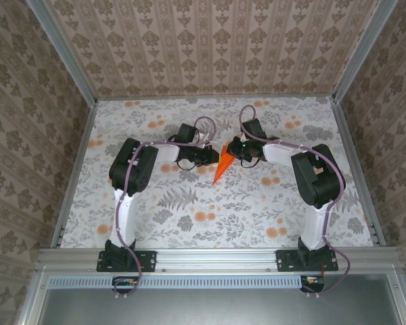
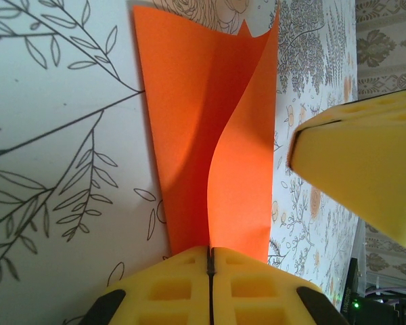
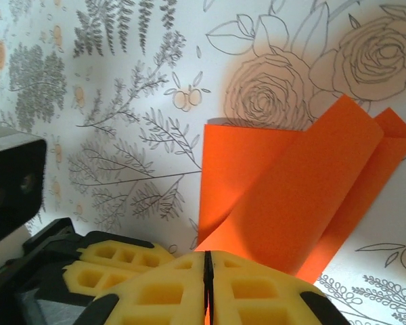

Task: Fold a paper plane with a square sheet of paper (fold left side to right side)
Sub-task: Fold the wing for the fifth time at the center of the table.

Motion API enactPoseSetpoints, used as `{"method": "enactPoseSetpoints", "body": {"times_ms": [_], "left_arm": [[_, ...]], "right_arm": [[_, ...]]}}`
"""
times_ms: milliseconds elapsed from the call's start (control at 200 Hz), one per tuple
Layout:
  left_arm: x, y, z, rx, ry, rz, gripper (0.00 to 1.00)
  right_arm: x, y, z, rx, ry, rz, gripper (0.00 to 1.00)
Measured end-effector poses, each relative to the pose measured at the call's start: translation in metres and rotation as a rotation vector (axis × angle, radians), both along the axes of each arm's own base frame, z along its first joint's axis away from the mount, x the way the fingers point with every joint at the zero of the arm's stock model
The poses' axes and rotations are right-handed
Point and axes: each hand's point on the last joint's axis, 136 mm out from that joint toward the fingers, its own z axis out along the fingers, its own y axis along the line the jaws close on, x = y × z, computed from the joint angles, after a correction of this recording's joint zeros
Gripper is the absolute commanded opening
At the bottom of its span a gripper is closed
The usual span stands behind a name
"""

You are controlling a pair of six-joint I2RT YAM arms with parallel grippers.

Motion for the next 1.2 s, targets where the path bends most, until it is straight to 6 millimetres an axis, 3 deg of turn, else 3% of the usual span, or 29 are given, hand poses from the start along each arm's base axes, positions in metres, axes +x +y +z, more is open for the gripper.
{"method": "enactPoseSetpoints", "body": {"times_ms": [805, 1200], "left_arm": [[0.0, 0.0, 0.0, 0.004, -0.001, -0.003, 0.08], [-0.003, 0.005, 0.007, 0.041, -0.028, 0.008, 0.21]], "right_arm": [[-0.005, -0.003, -0.031, -0.043, 0.067, 0.01, 0.08], [-0.007, -0.003, -0.032, -0.043, 0.065, 0.009, 0.05]]}}
